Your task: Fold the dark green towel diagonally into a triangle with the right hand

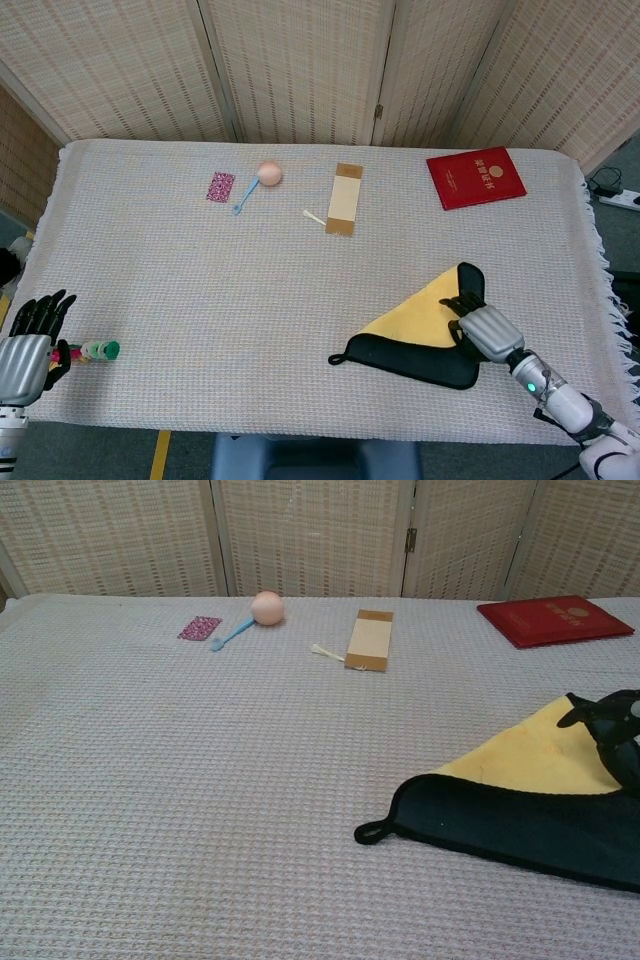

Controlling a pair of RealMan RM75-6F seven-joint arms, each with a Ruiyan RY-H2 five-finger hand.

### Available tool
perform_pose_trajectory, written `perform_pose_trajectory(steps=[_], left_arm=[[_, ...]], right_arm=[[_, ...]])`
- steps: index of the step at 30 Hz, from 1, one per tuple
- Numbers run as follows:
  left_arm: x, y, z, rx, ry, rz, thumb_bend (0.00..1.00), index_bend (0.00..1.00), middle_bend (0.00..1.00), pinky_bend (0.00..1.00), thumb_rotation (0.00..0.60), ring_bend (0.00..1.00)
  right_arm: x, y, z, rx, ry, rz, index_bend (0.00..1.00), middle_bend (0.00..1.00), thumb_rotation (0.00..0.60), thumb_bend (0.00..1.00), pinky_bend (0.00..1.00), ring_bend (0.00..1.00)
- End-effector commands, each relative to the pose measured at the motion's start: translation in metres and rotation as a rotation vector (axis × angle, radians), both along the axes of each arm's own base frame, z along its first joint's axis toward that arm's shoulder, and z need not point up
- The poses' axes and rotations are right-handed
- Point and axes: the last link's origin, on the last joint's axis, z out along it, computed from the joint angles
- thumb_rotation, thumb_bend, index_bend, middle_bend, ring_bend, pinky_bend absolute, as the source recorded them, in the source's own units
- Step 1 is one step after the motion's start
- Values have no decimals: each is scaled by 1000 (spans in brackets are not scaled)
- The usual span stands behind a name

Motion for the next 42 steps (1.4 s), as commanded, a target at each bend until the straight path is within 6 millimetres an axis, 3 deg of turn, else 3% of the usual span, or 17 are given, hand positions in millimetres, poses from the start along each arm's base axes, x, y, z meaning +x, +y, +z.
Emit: perform_pose_trajectory(steps=[1,8,24,37,42], left_arm=[[0,0,0,-1,1,-2,849,0,60,0,600,0],[1,-1,0,1,-2,-3,848,0,60,0,600,0],[1,-1,-4,-9,2,-2,845,0,60,0,600,0],[2,-1,-4,-10,1,-1,839,0,61,0,600,0],[1,-1,-3,-7,-1,0,837,0,60,0,600,0]], right_arm=[[-2,9,-3,26,-1,-5,608,130,600,470,0,106],[-4,19,-10,63,14,9,607,130,600,470,0,107],[-11,48,-1,93,24,-17,607,130,600,470,0,107],[-18,50,-7,99,42,-36,607,121,600,469,0,107],[-20,54,-4,117,70,-43,464,77,600,469,0,76]])
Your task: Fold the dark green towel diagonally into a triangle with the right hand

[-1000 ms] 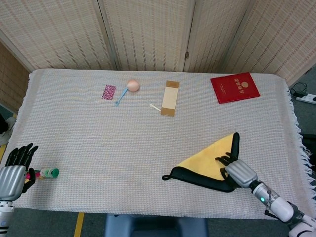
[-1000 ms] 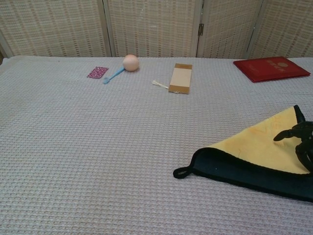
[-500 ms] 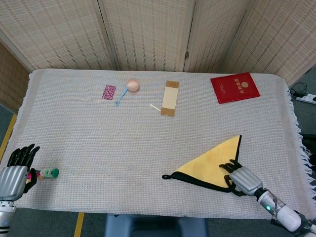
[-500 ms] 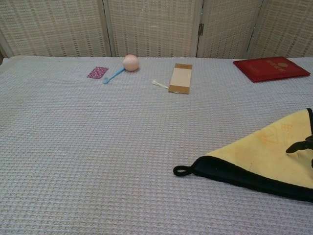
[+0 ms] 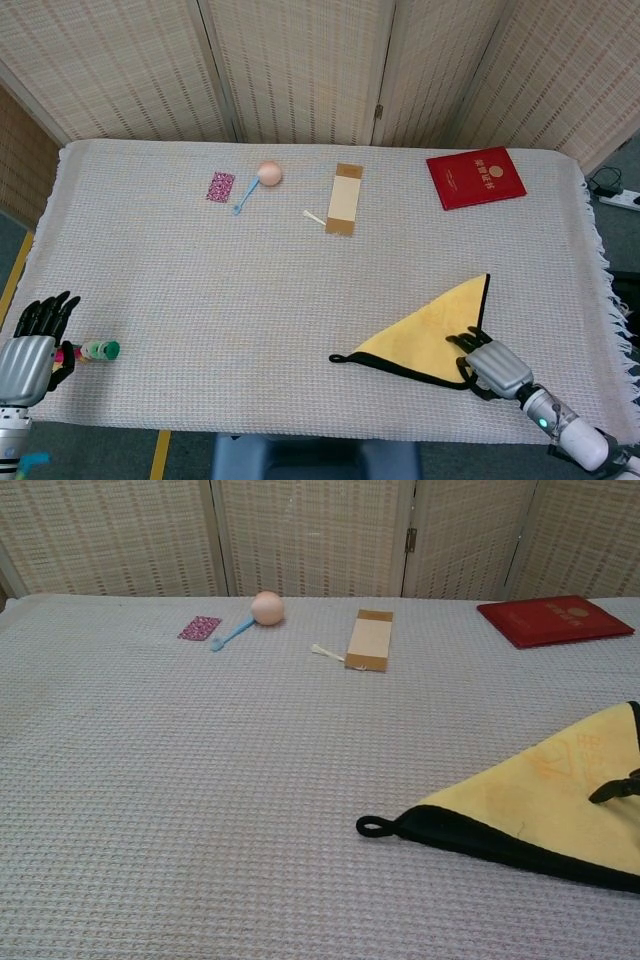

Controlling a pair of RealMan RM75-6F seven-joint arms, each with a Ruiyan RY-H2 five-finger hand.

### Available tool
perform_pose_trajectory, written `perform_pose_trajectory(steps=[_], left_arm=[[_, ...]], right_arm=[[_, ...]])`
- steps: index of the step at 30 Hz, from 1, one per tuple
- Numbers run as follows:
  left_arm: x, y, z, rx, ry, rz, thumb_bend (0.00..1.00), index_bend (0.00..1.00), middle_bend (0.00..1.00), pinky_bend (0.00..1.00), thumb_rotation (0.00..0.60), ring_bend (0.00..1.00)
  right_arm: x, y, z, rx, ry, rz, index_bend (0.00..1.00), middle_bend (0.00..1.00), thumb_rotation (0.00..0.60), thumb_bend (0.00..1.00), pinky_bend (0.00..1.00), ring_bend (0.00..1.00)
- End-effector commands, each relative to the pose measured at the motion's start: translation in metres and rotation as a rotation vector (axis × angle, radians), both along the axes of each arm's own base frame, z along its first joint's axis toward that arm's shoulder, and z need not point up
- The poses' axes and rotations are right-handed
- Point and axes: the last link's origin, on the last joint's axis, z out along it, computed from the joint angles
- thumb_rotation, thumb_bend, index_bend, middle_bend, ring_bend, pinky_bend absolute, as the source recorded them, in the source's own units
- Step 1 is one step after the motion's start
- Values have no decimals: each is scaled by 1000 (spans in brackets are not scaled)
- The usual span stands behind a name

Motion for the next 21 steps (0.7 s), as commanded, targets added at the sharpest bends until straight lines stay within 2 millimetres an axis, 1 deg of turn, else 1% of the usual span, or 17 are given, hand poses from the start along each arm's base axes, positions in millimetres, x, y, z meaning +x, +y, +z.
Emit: perform_pose_trajectory(steps=[1,4,8,13,16,19,21], left_arm=[[-1,0,0,1,0,3,836,0,60,0,600,0],[-1,1,0,-1,0,8,836,0,61,0,600,0],[-2,3,-1,-6,3,10,832,0,61,0,600,0],[-2,3,-1,-2,4,12,831,0,60,0,600,0],[-2,3,0,0,4,12,829,0,61,0,600,0],[-2,3,-1,-2,6,12,829,0,61,0,600,0],[-1,3,-2,-8,7,13,829,0,61,0,600,0]], right_arm=[[0,3,3,11,12,-5,426,62,600,469,0,70],[1,5,6,10,15,-1,357,38,600,470,0,60],[3,8,12,-7,10,7,300,20,600,469,0,49],[10,12,28,-51,-24,20,248,4,600,469,0,35],[18,15,45,-117,-79,24,203,0,600,469,0,24],[28,14,65,-256,-181,36,151,0,600,470,0,13],[31,12,80,-407,-244,59,111,0,600,470,0,5]])
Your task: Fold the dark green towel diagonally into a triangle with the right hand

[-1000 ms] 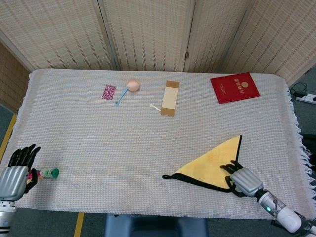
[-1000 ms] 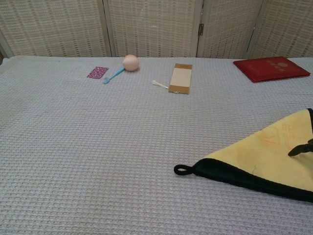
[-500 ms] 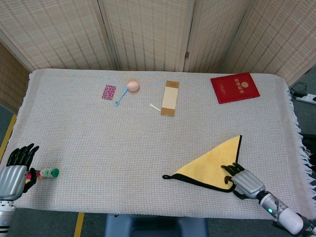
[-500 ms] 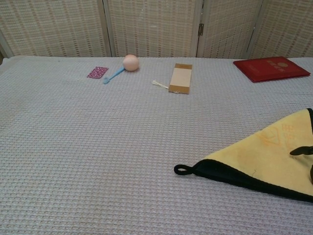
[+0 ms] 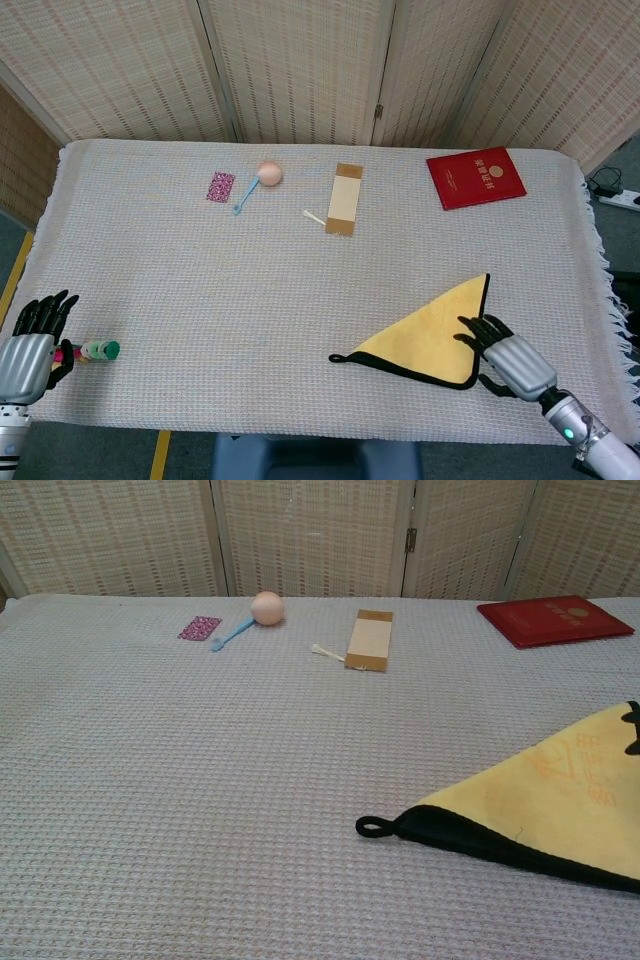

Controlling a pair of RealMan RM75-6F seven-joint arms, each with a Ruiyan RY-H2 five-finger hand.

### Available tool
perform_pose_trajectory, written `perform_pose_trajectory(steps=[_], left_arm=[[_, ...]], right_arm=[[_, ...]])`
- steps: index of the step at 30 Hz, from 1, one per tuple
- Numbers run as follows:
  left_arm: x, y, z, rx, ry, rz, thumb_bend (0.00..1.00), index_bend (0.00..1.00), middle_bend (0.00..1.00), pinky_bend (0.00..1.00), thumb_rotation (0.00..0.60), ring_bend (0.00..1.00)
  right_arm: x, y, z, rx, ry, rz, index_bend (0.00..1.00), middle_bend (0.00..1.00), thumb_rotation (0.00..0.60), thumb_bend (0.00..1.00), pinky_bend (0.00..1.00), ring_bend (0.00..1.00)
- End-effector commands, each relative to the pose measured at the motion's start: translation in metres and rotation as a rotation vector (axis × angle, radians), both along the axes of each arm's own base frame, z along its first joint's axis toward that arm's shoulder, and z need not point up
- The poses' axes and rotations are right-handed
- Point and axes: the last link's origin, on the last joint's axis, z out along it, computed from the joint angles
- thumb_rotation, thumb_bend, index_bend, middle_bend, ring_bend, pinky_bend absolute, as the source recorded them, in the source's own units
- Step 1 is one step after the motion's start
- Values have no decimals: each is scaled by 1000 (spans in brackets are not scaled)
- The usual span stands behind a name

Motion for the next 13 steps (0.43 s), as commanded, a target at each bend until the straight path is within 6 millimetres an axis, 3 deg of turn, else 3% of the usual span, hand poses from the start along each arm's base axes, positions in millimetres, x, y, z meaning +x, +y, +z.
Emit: perform_pose_trajectory(steps=[1,5,9,13], left_arm=[[1,0,-2,-9,2,1,829,0,61,0,600,0],[4,-2,-5,-21,8,-10,829,0,61,0,600,0],[7,-5,-5,-17,7,-28,828,0,61,0,600,0],[8,-6,-3,-6,4,-42,826,0,61,0,600,0]], right_arm=[[8,0,34,-293,-131,25,91,0,600,470,0,2],[-5,3,47,-554,-59,-26,8,0,600,470,0,0],[-13,11,43,-609,45,-72,0,0,600,469,0,0],[-8,17,40,-603,51,-90,0,0,600,470,0,0]])
